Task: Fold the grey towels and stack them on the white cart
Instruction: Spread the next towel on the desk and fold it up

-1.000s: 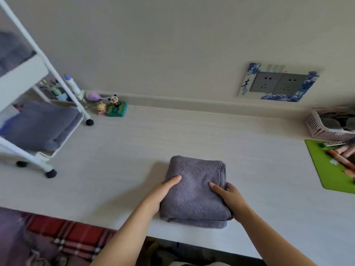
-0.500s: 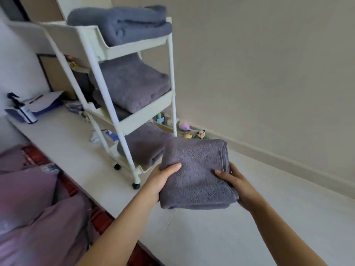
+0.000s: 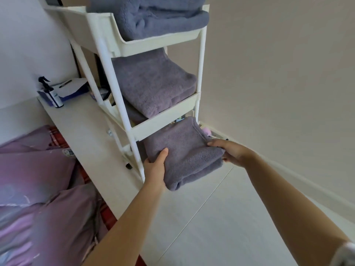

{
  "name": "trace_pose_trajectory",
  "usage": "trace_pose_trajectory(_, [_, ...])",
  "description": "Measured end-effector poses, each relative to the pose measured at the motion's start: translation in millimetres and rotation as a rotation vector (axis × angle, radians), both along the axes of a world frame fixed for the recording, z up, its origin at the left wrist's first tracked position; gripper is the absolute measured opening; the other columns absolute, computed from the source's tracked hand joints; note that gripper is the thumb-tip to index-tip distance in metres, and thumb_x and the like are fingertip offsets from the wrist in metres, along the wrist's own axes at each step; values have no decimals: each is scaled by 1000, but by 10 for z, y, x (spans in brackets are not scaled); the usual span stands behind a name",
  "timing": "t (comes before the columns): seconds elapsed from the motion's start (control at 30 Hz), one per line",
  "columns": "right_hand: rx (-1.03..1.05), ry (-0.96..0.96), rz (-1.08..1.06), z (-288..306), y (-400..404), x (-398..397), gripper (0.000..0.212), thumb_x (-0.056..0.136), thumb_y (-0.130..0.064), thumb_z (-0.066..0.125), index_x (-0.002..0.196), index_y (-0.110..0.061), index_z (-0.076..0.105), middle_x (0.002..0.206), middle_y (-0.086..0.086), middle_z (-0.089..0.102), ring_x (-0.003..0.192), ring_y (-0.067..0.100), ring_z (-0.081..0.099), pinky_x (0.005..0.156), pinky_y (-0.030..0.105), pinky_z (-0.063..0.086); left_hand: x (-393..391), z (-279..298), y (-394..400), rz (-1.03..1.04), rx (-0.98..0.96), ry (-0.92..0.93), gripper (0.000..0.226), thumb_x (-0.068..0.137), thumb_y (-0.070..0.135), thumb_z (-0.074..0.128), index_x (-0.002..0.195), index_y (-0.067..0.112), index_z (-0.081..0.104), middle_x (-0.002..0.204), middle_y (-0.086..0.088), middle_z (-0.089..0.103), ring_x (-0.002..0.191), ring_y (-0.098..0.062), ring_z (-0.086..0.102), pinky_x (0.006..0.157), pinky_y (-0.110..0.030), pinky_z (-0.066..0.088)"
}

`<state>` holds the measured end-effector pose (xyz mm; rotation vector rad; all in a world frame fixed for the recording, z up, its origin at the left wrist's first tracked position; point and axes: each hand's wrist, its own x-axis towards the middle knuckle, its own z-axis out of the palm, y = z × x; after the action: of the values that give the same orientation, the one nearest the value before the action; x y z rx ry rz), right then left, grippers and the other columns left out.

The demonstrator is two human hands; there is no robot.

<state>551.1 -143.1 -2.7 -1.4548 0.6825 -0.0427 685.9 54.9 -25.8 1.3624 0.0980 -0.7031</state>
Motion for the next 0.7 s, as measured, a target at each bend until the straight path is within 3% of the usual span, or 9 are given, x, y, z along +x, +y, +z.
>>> trace_pose_trajectory(0.07, [40, -18, 0, -61, -91, 135, 61, 65, -51, 68, 119, -24, 58, 106, 1, 68, 95, 16, 63, 85, 36, 49, 55, -20, -59, 72, -3, -27, 73, 63, 44, 80, 123, 10, 55, 110, -4, 68, 94, -23, 67, 87, -42, 55])
trace_pose_trajectory(0.13, [103, -39, -34, -112, -146, 269, 67, 62, -49, 71, 123, -24, 58, 123, 5, 63, 114, 24, 58, 99, 46, 45, 131, -51, -151, 142, -12, -53, 63, 73, 35, 77, 126, 10, 54, 111, -3, 68, 93, -19, 67, 86, -38, 55])
trace_pose_trajectory(0.3, [205, -181, -188, -152, -164, 517, 57, 70, -40, 70, 119, -16, 55, 113, 5, 59, 101, 21, 57, 78, 33, 50, 269, -75, -356, 253, -80, -85, 72, 63, 42, 79, 126, 18, 52, 114, 1, 66, 98, -21, 66, 86, -45, 54])
trace_pose_trajectory(0.43, [192, -278, -225, -338, -178, 718, 59, 73, -26, 73, 126, -10, 52, 115, 8, 60, 102, 22, 59, 86, 34, 52, 390, -130, -489, 335, -24, -169, 71, 75, 37, 75, 134, 16, 43, 126, 0, 58, 107, -19, 61, 91, -38, 52])
trace_pose_trajectory(0.57, [202, -325, -324, -471, -161, 928, 50, 79, -4, 71, 125, -3, 51, 112, 10, 62, 97, 19, 64, 78, 27, 54, 544, -211, -563, 364, 11, -238, 73, 70, 44, 76, 132, 16, 47, 126, 4, 60, 111, -15, 60, 97, -37, 49])
trace_pose_trajectory(0.7, [163, -295, -412, -628, -110, 1104, 52, 78, -3, 73, 125, -10, 52, 110, 12, 64, 96, 23, 65, 82, 32, 54, 657, -343, -588, 391, 89, -235, 73, 73, 47, 73, 130, 10, 50, 125, 0, 62, 111, -16, 60, 97, -37, 49])
